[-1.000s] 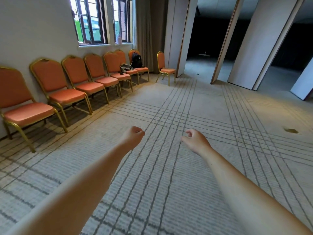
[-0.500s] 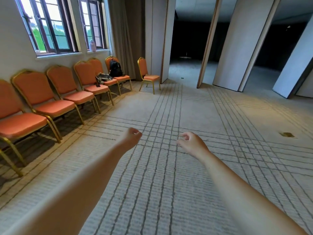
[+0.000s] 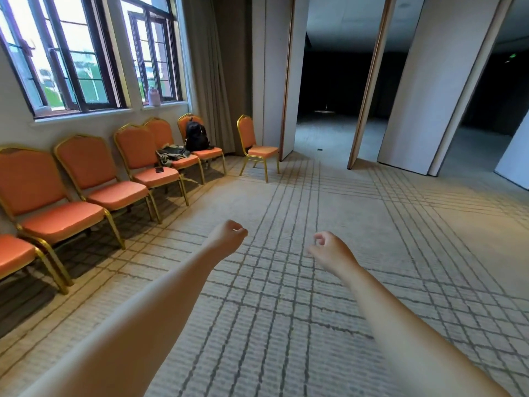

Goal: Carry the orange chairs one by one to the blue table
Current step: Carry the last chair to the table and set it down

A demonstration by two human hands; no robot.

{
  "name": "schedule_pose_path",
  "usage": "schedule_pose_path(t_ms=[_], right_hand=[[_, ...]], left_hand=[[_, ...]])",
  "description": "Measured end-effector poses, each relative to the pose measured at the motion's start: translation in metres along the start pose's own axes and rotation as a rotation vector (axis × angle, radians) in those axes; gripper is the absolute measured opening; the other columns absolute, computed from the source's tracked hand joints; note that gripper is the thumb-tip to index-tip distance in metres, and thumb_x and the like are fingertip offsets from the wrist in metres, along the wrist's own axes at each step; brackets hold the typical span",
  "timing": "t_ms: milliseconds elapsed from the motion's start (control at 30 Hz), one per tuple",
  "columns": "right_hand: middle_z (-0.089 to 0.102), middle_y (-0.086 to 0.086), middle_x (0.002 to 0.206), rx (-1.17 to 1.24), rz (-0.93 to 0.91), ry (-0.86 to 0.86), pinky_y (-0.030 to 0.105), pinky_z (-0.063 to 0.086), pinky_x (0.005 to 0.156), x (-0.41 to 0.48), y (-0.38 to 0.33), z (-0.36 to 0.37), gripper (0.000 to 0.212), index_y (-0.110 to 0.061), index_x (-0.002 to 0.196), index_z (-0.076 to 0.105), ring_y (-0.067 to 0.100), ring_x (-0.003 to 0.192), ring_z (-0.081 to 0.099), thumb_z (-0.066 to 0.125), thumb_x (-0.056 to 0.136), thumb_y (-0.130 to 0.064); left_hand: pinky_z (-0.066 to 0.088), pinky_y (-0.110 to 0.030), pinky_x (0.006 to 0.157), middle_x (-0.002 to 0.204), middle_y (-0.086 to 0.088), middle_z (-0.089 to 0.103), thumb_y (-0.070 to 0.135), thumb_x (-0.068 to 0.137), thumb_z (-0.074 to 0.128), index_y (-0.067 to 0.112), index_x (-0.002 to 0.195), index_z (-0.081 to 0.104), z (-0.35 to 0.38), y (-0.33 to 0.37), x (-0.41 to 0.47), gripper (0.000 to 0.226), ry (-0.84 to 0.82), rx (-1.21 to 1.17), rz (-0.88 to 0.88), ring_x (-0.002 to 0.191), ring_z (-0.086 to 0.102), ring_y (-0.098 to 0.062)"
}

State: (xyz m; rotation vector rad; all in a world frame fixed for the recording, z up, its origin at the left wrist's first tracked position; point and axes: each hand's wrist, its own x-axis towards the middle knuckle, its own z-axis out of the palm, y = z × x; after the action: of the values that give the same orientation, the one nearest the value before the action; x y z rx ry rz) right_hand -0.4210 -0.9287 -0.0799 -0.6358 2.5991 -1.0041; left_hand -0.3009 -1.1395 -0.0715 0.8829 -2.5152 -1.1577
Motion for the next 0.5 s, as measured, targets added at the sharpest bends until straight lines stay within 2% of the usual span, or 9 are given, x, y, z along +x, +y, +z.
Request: schedule_pose_path(t_ms=[100,200,267,433,500], right_hand=[[0.044,0.006,0.146,-0.024,0.006,-0.011,0.036,0.046,0.093,0.084,-0.003,-0.008,0.057,-0.018,0.143,0.041,0.02,0.113,0.053,0.055,0.092,-0.041],[0.043,0.006,0.145,-0.022,0.0,-0.025,0.035,0.047,0.091,0.168,-0.006,-0.013,0.058,-0.02,0.143,0.041,0.018,0.109,0.052,0.056,0.091,-0.041],[0.043,0.006,0.145,-0.032,-0.005,-0.027,0.034,0.046,0.094,0.227,-0.008,-0.013,0.059,-0.02,0.143,0.041,0.021,0.12,0.051,0.057,0.092,-0.041],[0.043,0.006,0.146,-0.044,-0.002,-0.028,0.033,0.042,0.092,0.38,-0.017,-0.006,0.06,-0.018,0.146,0.038,0.022,0.127,0.047,0.056,0.094,-0.041],[0.044,0.006,0.145,-0.052,0.007,-0.029,0.034,0.043,0.093,0.451,-0.028,-0.004,0.061,-0.018,0.146,0.039,0.022,0.126,0.049,0.057,0.093,-0.041]], left_hand=[[0.043,-0.028,0.067,0.083,-0.006,0.062,0.028,0.095,0.052,0.019,0.087,0.059,0.01,0.009,0.079,0.014,-0.002,0.012,-0.01,0.077,0.061,-0.023],[0.036,-0.028,0.063,0.076,-0.007,0.057,0.027,0.094,0.051,0.019,0.081,0.057,0.019,0.012,0.158,0.016,-0.014,0.011,-0.034,0.069,0.053,-0.02],[0.036,-0.027,0.062,0.076,-0.007,0.057,0.027,0.094,0.051,0.019,0.081,0.058,0.027,0.012,0.215,0.017,-0.018,0.004,-0.049,0.068,0.053,-0.02],[0.044,-0.029,0.07,0.089,-0.007,0.065,0.028,0.095,0.052,0.016,0.09,0.065,0.04,0.014,0.373,0.019,-0.046,-0.006,-0.051,0.087,0.066,-0.028],[0.046,-0.029,0.073,0.099,-0.007,0.067,0.03,0.095,0.053,0.014,0.104,0.067,0.039,0.018,0.448,0.023,-0.024,-0.029,-0.06,0.091,0.065,-0.024]])
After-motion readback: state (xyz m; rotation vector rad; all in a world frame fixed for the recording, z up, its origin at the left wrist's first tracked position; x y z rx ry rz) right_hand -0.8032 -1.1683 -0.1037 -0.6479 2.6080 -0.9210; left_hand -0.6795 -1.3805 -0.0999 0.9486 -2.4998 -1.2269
